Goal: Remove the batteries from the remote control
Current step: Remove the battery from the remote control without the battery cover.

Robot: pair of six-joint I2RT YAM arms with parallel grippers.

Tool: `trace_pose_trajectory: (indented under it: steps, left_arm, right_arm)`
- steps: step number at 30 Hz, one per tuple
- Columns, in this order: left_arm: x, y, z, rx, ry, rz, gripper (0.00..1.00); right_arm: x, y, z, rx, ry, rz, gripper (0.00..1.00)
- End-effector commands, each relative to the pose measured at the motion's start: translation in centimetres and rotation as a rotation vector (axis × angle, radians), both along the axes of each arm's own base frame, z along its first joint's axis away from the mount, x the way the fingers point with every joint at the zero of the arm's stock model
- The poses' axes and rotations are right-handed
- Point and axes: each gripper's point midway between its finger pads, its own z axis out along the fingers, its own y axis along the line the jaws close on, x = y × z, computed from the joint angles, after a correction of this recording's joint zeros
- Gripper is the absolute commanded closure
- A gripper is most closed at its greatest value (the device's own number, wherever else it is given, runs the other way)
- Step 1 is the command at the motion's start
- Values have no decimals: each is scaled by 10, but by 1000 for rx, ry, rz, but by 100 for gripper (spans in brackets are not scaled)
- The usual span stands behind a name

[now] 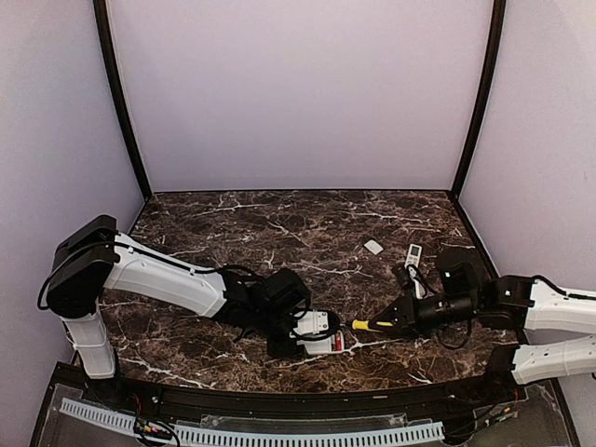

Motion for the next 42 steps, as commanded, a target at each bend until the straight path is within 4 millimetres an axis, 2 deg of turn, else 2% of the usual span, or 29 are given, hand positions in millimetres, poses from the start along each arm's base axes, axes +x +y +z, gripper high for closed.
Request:
trace_pose_trajectory:
  steps: [1,4,13,29,42]
  left_arm:
    - [-8,4,-7,19,16,-21,65]
    - [-8,4,-8,24,11,-20,65]
    - [-7,4,-10,28,10,-16,65]
    - [-7,3,-9,27,12,-19,65]
    - [-7,4,-8,28,9,-19,65]
  right_arm:
    - [-2,-22,-8,-203,-8,23,100]
    - [-6,-27,-7,-265,-10,69,100]
    - [-8,-23,-7,-395,27,167,100]
    - [-3,1,-8,-462,24,240,100]
    - [-3,0,-26,-596,98,237,100]
